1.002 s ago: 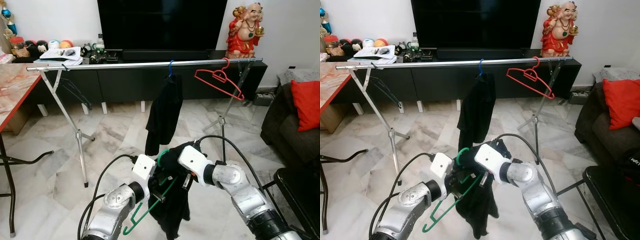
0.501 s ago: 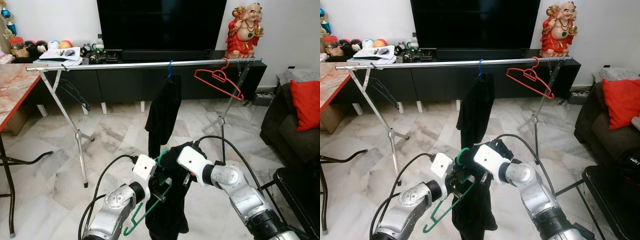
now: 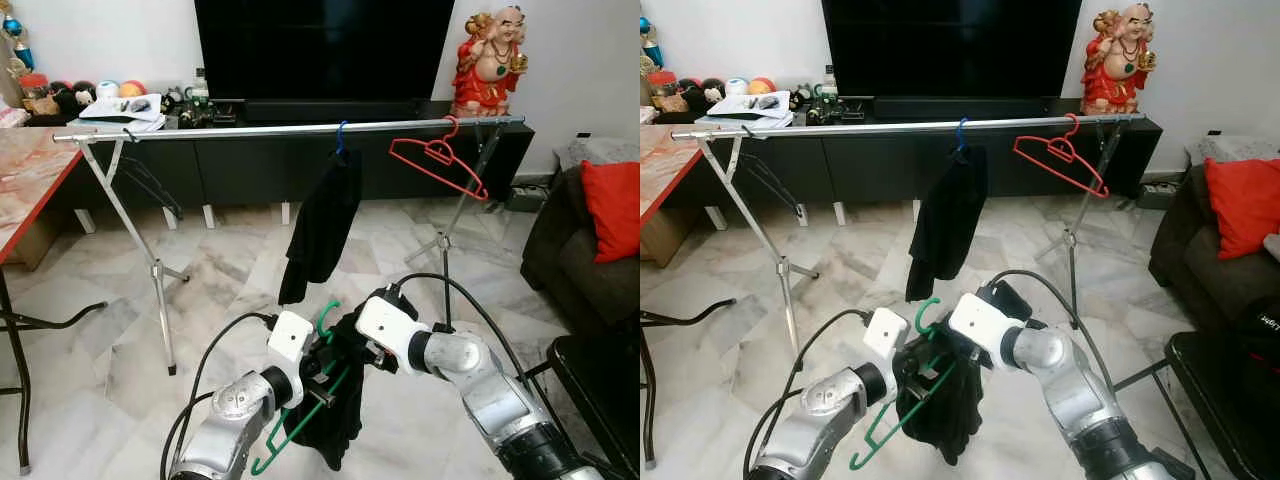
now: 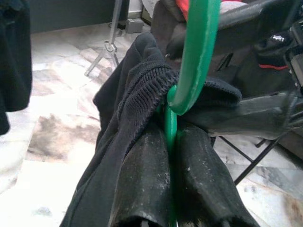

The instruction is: Hang hanger

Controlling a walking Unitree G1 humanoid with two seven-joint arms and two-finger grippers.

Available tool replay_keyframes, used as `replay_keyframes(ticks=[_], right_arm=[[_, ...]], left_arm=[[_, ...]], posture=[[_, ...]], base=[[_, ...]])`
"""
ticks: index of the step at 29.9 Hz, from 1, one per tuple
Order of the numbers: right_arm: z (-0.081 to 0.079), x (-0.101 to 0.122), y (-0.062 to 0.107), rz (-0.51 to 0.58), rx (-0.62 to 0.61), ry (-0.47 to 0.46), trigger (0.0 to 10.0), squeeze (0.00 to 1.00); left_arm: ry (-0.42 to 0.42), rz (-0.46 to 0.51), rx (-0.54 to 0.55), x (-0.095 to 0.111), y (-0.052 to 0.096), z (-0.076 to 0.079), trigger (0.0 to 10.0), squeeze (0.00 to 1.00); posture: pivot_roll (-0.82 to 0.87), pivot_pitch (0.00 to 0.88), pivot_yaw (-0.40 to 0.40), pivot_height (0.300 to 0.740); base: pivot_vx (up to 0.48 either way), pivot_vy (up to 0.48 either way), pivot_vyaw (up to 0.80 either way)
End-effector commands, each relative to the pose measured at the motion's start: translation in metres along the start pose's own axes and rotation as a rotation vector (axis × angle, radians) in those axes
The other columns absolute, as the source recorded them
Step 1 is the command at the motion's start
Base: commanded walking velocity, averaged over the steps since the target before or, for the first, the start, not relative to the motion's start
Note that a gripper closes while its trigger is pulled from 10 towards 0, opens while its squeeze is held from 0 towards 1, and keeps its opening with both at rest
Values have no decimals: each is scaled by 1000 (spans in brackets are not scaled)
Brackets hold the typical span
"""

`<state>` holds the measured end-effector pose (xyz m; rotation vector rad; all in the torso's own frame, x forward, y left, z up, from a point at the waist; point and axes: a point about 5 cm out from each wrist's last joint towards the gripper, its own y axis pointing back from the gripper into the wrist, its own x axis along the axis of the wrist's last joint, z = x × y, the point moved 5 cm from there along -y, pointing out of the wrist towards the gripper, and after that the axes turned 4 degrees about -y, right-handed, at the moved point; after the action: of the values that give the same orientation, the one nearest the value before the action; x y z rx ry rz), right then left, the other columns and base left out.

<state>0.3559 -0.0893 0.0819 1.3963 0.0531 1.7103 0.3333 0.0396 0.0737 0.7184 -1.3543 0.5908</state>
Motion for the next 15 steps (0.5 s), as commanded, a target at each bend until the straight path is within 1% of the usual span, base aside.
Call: replay_keyframes(ticks=[1, 3, 6, 7, 8, 10, 11, 12, 13, 15], right_arm=[[-21, -17, -1, -66, 102, 17, 10000, 1000], [-15, -19, 5, -77, 95, 32, 10000, 1000], [6, -22, 17, -97, 39, 54, 10000, 1000], [11, -22, 20, -99, 26, 57, 10000, 1000], [29, -21, 28, -102, -40, 48, 10000, 1000], [46, -20, 36, -103, -105, 40, 10000, 1000], [56, -11, 43, -59, -138, 8, 10000, 1000], [59, -4, 46, -19, -143, -17, 10000, 1000], [59, -4, 46, -19, -143, -17, 10000, 1000], [54, 6, 46, 31, -108, -33, 10000, 1000]], left_arm=[[-15, 105, 21, 31, -3, -9, 10000, 0], [-31, 87, 5, 28, -1, -9, 10000, 0], [-66, 51, -29, 21, 3, -10, 10000, 0], [-76, 43, -34, 20, 3, -10, 10000, 0], [-115, 21, -55, 15, 5, -10, 10000, 0], [-126, 6, -65, 12, 6, -11, 10000, 0], [-114, 10, -59, 12, 7, -12, 10000, 0], [-107, 14, -53, 13, 6, -13, 10000, 0], [-107, 14, -53, 13, 6, -13, 10000, 0], [-96, 16, -50, 12, 4, -11, 10000, 0]], posture=[[101, 0, -40, 740], [101, 0, -40, 740], [96, 0, -41, 740], [96, 0, -41, 740], [94, 0, -42, 740], [91, 0, -41, 740], [88, 0, -41, 740], [85, 0, -44, 740], [85, 0, -44, 740], [84, 0, -47, 740]], base=[[0, 0, 0], [0, 0, 0], [0, 0, 0], [0, 0, 0], [0, 0, 0], [0, 0, 0], [0, 0, 0], [0, 0, 0], [0, 0, 0], [0, 0, 0]])
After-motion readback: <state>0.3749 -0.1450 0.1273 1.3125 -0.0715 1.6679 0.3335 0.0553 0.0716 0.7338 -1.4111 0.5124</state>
